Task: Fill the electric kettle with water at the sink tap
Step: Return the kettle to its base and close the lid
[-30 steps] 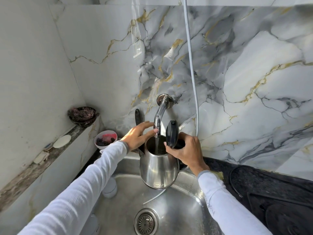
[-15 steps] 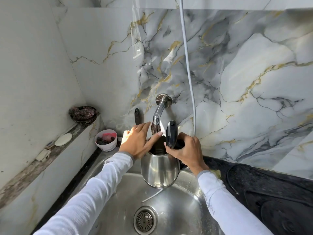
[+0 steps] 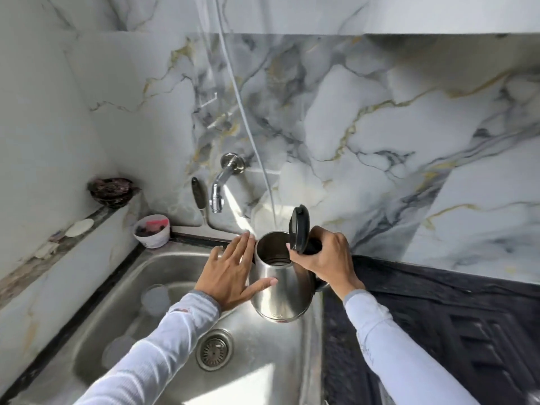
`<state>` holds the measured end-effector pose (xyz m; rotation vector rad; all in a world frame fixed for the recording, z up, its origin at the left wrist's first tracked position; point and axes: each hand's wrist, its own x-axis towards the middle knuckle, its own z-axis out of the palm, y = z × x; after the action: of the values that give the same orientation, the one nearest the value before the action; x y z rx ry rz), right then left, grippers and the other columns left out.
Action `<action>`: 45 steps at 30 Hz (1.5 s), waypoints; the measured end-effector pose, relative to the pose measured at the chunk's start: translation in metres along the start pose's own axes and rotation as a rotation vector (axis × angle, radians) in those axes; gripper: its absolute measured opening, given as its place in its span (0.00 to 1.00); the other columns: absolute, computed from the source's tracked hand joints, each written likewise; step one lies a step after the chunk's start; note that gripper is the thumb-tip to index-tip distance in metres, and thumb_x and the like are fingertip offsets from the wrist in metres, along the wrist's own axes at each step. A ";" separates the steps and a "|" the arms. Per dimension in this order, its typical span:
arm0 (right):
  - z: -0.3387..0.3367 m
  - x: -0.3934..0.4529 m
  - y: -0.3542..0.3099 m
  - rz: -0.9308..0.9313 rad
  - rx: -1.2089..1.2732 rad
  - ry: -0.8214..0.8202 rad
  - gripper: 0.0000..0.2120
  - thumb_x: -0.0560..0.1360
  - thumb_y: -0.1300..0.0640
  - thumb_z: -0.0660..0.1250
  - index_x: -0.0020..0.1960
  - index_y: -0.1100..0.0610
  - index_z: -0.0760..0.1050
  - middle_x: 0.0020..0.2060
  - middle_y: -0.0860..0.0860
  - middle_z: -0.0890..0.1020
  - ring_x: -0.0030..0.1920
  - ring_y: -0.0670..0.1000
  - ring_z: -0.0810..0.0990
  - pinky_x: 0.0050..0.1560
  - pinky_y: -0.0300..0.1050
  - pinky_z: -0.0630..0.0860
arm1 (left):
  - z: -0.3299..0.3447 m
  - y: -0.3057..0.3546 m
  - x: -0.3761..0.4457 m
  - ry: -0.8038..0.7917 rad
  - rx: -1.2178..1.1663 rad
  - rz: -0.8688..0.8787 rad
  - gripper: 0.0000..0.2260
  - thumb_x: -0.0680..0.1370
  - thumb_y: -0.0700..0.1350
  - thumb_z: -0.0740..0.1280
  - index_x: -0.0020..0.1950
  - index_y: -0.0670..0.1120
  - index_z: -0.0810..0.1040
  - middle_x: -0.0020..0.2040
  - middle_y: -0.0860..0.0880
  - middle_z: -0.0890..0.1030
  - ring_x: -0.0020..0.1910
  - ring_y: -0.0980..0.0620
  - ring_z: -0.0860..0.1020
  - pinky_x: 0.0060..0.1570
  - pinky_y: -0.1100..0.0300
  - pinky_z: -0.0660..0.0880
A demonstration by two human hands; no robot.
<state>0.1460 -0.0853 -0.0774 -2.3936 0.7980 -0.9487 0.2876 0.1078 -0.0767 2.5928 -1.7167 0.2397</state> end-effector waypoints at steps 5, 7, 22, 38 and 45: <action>-0.073 -0.030 0.053 0.031 -0.042 0.037 0.32 0.60 0.30 0.70 0.38 0.61 0.80 0.33 0.57 0.88 0.37 0.64 0.86 0.40 0.58 0.82 | -0.007 0.088 0.010 -0.001 -0.021 0.055 0.50 0.71 0.76 0.40 0.81 0.40 0.53 0.82 0.42 0.57 0.79 0.43 0.61 0.75 0.42 0.64; -0.102 -0.040 0.080 0.043 -0.056 0.058 0.32 0.61 0.30 0.70 0.39 0.61 0.81 0.34 0.57 0.88 0.39 0.64 0.87 0.42 0.59 0.83 | -0.007 0.125 0.017 -0.002 -0.006 0.080 0.50 0.71 0.76 0.39 0.81 0.41 0.50 0.83 0.43 0.54 0.80 0.44 0.59 0.75 0.43 0.62; -0.186 -0.082 0.219 0.097 0.008 0.142 0.27 0.62 0.34 0.74 0.38 0.60 0.83 0.32 0.54 0.89 0.35 0.58 0.87 0.39 0.54 0.84 | 0.017 0.280 0.055 -0.011 -0.013 0.123 0.49 0.73 0.76 0.44 0.81 0.39 0.52 0.82 0.41 0.56 0.79 0.45 0.61 0.73 0.46 0.66; -0.193 -0.089 0.240 -0.042 0.010 0.123 0.21 0.66 0.38 0.74 0.38 0.57 0.84 0.28 0.51 0.87 0.29 0.50 0.84 0.36 0.35 0.74 | 0.027 0.298 0.050 0.034 -0.041 0.115 0.48 0.74 0.76 0.46 0.80 0.39 0.57 0.80 0.41 0.62 0.76 0.44 0.66 0.68 0.45 0.71; -0.201 -0.089 0.234 -0.048 -0.017 0.029 0.30 0.65 0.31 0.72 0.46 0.58 0.84 0.35 0.55 0.90 0.39 0.61 0.89 0.42 0.54 0.85 | 0.028 0.300 0.052 0.017 -0.036 0.100 0.50 0.72 0.76 0.44 0.81 0.41 0.52 0.82 0.43 0.59 0.78 0.45 0.63 0.71 0.46 0.67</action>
<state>-0.1340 -0.2364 -0.1210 -2.4286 0.7651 -1.0020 0.0355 -0.0605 -0.1172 2.4765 -1.8291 0.2302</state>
